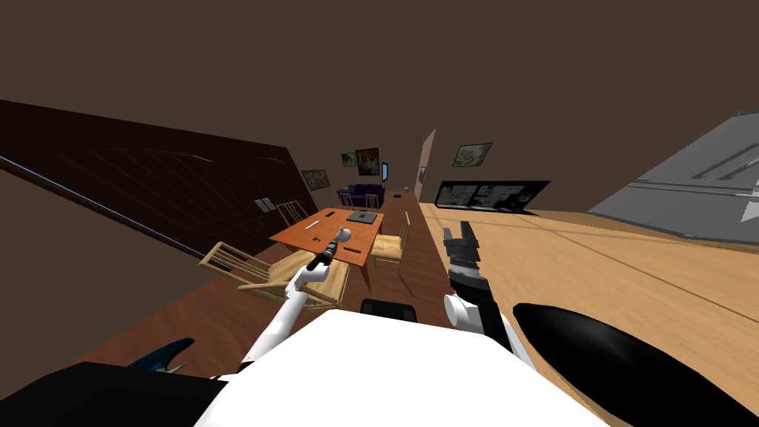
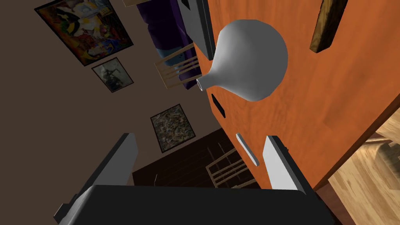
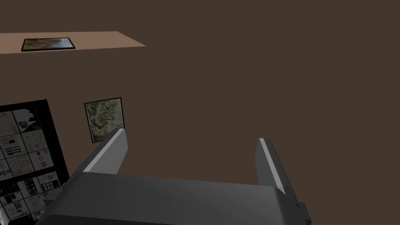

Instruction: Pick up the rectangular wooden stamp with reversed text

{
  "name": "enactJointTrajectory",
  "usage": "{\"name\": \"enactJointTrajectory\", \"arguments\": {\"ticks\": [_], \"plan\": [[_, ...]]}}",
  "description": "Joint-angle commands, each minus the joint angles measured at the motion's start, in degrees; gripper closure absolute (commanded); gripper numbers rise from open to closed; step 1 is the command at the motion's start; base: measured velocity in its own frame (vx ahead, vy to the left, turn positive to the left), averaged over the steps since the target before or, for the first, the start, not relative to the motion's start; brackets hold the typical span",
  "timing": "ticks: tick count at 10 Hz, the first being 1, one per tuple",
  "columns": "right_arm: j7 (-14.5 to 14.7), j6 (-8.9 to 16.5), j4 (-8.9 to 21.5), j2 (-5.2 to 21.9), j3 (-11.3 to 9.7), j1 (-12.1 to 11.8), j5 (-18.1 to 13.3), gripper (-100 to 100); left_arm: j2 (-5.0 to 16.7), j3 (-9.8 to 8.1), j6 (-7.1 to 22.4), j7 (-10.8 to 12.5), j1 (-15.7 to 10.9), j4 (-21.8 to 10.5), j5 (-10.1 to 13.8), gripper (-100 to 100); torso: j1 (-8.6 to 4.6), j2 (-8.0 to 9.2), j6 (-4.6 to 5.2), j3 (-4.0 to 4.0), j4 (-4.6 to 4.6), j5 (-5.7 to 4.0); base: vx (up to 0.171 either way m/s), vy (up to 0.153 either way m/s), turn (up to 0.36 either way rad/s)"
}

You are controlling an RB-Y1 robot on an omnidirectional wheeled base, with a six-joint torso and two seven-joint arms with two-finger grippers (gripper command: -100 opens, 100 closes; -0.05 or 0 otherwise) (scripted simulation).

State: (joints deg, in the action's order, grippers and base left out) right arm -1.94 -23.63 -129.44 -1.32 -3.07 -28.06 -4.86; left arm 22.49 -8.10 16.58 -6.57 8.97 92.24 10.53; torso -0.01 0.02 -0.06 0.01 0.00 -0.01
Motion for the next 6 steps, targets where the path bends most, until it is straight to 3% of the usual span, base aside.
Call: {"name": "enactJointTrajectory", "arguments": {"ticks": [1, 2, 3, 6], "plan": [[0.0, 0.0, 0.0, 0.0, 0.0, 0.0, 0.0, 0, 0.3, 0.02, -0.1, -0.1, -0.5, -1.8, 0.2, -100, 0.00, 0.00, 0.00, 0.00, 0.00, 0.00, 0.004, -0.002, 0.029], [0.0, 0.0, 0.0, 0.0, 0.0, 0.0, 0.0, 0, 1.4, -0.58, 2.8, -0.8, -2.0, -3.9, 1.4, -100, 0.03, 0.01, -0.01, 0.01, 0.00, 0.00, 0.007, -0.009, -0.196], [0.0, 0.0, 0.0, 0.0, 0.0, 0.0, 0.0, 0, 1.4, -0.58, 2.8, -0.8, -2.0, -5.1, 1.4, -100, 0.01, -0.02, 0.05, -0.01, 0.01, 0.00, 0.008, -0.001, -0.125], [0.0, 0.0, 0.0, 0.0, 0.0, 0.0, 0.0, 0, 3.4, -1.93, 8.0, -2.1, -5.0, -10.2, 3.7, -100, 0.05, -0.02, 0.00, -0.01, 0.00, 0.01, 0.010, 0.003, -0.204]]}}
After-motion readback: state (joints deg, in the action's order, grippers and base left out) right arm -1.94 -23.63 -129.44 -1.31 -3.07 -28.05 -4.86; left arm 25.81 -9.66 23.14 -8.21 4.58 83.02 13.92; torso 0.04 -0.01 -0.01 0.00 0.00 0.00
